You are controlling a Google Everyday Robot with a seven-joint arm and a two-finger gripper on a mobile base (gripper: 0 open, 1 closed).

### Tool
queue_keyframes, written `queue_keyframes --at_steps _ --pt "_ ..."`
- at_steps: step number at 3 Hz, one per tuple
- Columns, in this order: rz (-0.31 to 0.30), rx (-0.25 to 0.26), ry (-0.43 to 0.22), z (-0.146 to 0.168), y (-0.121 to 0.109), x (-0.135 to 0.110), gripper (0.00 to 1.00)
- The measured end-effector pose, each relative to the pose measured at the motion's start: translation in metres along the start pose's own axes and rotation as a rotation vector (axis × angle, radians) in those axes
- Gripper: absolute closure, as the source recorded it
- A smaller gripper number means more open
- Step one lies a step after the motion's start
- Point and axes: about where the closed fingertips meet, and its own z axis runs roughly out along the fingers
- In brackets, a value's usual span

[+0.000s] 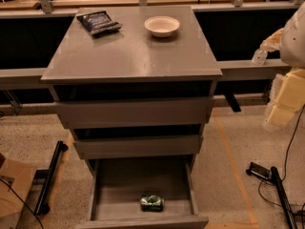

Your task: Pick green can from bottom drawer and place on counter

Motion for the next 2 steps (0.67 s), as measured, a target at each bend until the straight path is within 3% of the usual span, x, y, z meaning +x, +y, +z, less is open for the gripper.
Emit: queue_keyframes --at_steps 1,2 --pt "0.0 0.0 0.0 0.0 0.0 0.0 0.0" --pt "-0.052 -0.012 0.003 0.018 0.001 0.0 0.0"
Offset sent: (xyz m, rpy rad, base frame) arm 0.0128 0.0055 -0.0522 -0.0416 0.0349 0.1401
